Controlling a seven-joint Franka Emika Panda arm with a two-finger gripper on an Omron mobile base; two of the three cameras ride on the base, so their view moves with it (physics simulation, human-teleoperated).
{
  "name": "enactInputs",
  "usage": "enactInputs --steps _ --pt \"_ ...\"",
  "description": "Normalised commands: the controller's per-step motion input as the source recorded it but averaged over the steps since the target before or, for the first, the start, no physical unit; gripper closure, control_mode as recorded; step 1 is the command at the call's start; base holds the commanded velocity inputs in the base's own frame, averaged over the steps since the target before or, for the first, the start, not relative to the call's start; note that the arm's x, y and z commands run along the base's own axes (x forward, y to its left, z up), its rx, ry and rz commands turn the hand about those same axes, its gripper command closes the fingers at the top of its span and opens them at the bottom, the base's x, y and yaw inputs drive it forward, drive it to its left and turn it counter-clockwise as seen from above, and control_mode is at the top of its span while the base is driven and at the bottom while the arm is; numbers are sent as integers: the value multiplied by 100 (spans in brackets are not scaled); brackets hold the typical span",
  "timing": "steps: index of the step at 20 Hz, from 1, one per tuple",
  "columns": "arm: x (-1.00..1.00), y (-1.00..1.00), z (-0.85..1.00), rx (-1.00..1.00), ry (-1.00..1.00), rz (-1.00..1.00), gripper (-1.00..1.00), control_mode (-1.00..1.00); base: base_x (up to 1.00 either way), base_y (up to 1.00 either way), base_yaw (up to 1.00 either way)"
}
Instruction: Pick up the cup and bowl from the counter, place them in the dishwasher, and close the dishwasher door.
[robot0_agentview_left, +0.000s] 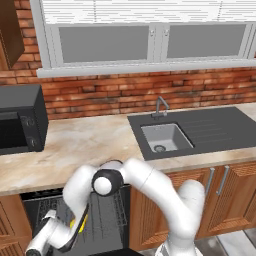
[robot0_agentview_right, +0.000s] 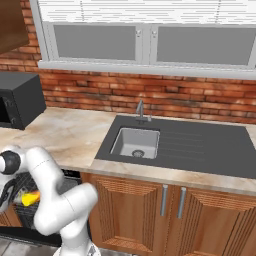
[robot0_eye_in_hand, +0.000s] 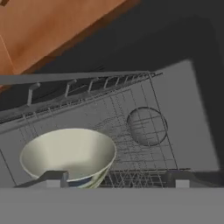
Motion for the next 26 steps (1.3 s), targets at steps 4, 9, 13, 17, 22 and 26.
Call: enactInputs --steps 4,9,13,17,22,26 --pt "-82 0 42 -6 -30 0 -100 -100 0 0 0" --pt "-76 -12 36 -1 -28 0 -100 -100 0 0 0" --pt "-18 -69 25 0 -19 -4 -100 -100 0 0 0" --pt "-6 -69 41 6 -16 -7 -100 -100 0 0 0" --pt "0 -43 85 26 -12 -10 -100 -100 0 0 0" --pt "0 0 85 44 -9 -9 -100 -100 0 0 0"
